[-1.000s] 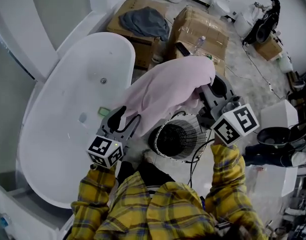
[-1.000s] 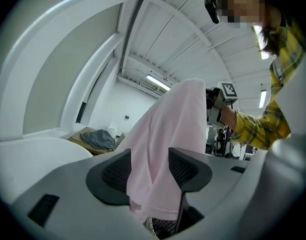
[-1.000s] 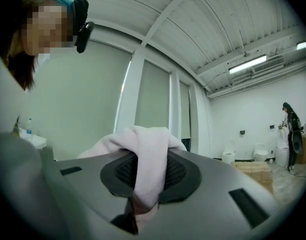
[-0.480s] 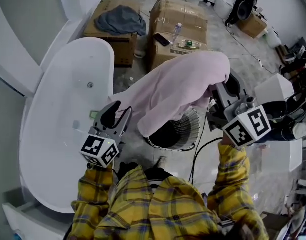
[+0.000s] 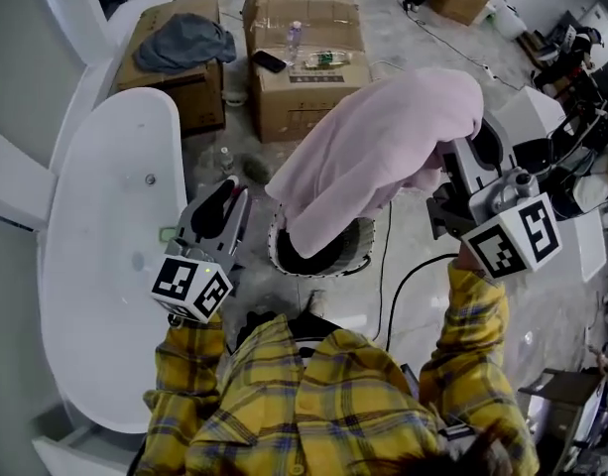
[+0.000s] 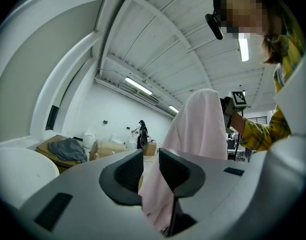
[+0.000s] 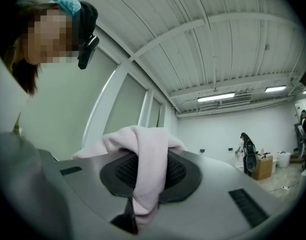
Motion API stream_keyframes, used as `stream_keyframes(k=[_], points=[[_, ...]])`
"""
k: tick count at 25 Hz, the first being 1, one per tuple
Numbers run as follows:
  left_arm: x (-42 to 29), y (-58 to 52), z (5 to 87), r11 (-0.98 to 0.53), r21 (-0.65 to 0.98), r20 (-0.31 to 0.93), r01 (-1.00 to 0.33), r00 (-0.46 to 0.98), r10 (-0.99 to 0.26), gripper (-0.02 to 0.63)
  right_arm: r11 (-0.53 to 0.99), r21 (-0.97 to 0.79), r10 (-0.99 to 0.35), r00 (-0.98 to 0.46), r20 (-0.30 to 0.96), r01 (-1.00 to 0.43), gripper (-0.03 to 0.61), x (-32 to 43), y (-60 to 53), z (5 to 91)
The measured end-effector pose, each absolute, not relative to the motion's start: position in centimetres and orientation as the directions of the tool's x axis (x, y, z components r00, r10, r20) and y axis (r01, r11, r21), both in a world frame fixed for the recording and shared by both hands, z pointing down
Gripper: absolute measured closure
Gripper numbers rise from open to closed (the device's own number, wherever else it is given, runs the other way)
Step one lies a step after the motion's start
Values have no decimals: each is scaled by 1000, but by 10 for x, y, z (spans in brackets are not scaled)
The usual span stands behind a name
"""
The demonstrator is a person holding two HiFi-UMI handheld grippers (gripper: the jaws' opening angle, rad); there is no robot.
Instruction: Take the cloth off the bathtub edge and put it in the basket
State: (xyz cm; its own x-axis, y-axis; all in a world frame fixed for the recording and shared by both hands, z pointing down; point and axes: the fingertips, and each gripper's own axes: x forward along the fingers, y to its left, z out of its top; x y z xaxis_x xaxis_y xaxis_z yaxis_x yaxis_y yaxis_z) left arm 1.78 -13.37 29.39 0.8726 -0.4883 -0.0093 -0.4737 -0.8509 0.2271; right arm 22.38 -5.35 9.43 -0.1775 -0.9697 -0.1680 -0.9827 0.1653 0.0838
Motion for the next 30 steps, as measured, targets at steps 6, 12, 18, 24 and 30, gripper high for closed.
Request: stream_keyframes(k=[6,12,18,24,30], points=[[58,-116,297,-881,216,11,-421,903,-429,525,88,89,-986,-99,-135,-992,492,262,-27,111],[81,-105,309,-890,212,52,-403,914,-402,548,51,64,-996,-55,-72,-997,492,289,-13,143],[92,-93,324,-892,214,89,-397,918,-387,560,35,-9,-999,-35,-29,-999,491,305,-3,180],[99,-92,340,-881,250,122,-402,916,-383,569,45,-73,-994,-52,101,-996,491,303,-10,252],[103,-94,365,-867,261,178,-425,904,-390,569,71,-118,-954,-102,282,-990,491,286,-20,342]])
